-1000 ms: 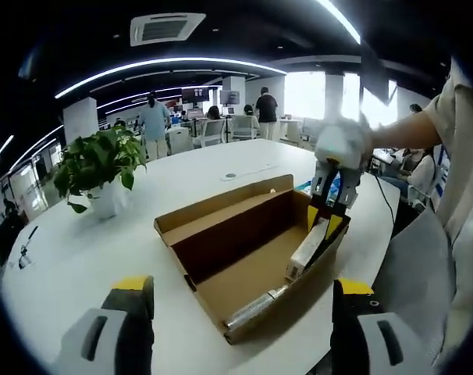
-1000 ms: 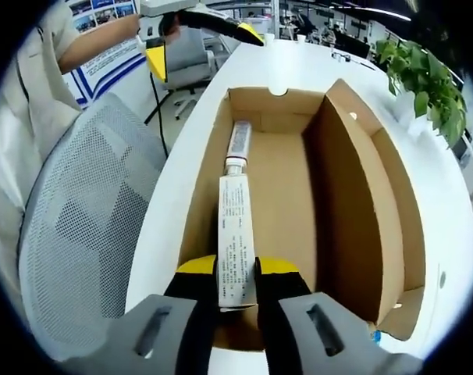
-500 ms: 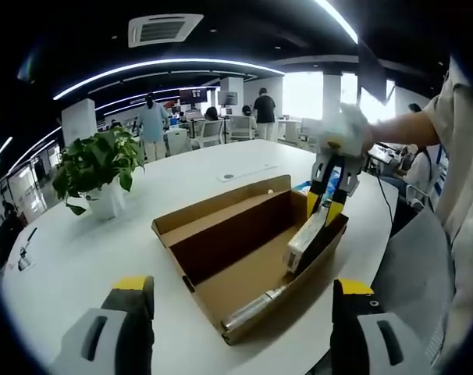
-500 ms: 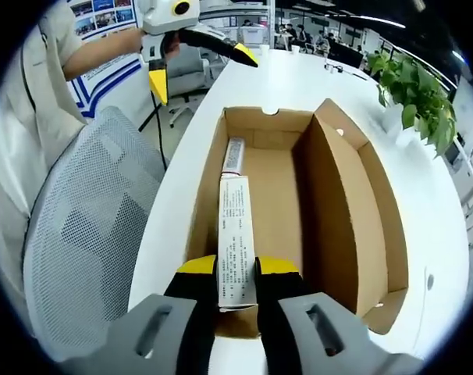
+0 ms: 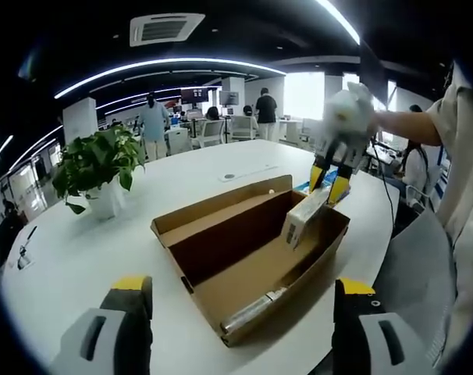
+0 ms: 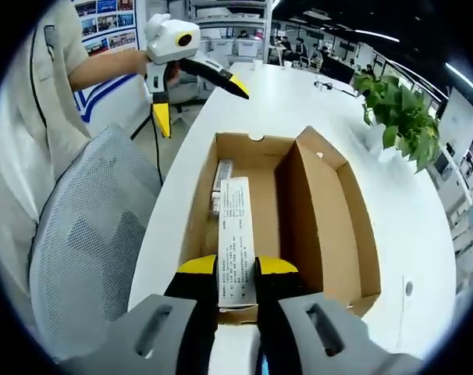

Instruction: Operate the shoe box by opening the lid, removing the specified soft item, and placing it in the target area until the item is outside and the box remains undamaged.

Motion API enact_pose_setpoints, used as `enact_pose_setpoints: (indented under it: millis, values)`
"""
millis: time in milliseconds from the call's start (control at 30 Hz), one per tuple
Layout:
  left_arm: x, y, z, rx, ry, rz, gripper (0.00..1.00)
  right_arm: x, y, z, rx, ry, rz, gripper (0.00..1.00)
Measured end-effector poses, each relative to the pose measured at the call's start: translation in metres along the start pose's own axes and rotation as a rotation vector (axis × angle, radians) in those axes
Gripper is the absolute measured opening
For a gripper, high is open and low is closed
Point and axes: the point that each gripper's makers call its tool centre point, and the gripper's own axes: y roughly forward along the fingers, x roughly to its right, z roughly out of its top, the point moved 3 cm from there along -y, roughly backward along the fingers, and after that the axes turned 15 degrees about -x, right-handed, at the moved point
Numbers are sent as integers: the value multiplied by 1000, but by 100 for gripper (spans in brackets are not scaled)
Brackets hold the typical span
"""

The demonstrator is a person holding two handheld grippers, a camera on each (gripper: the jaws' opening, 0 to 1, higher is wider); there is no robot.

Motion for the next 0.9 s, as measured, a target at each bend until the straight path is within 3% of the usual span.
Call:
enact_pose_setpoints:
  millis: [333,900]
  values:
    - [4,3,4,2,15,-13,100,10,-31,-4,25,-6,-54,15]
    - [10,9,7,8,25,-30,100,24,-66,-33,15,25,-105,15]
